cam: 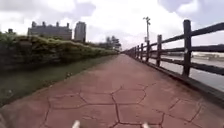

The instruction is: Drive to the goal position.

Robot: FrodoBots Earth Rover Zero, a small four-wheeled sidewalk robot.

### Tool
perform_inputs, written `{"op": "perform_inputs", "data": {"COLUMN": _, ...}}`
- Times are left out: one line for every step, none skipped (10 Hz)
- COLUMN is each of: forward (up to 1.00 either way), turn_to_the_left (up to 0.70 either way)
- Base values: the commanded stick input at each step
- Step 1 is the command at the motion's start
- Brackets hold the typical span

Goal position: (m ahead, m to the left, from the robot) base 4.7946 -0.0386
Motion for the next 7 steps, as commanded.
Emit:
{"op": "perform_inputs", "data": {"forward": 0.85, "turn_to_the_left": -0.23}}
{"op": "perform_inputs", "data": {"forward": 0.85, "turn_to_the_left": -0.15}}
{"op": "perform_inputs", "data": {"forward": 0.85, "turn_to_the_left": 0.11}}
{"op": "perform_inputs", "data": {"forward": 0.85, "turn_to_the_left": 0.11}}
{"op": "perform_inputs", "data": {"forward": 0.85, "turn_to_the_left": 0.11}}
{"op": "perform_inputs", "data": {"forward": 0.85, "turn_to_the_left": 0.11}}
{"op": "perform_inputs", "data": {"forward": 0.85, "turn_to_the_left": 0.11}}
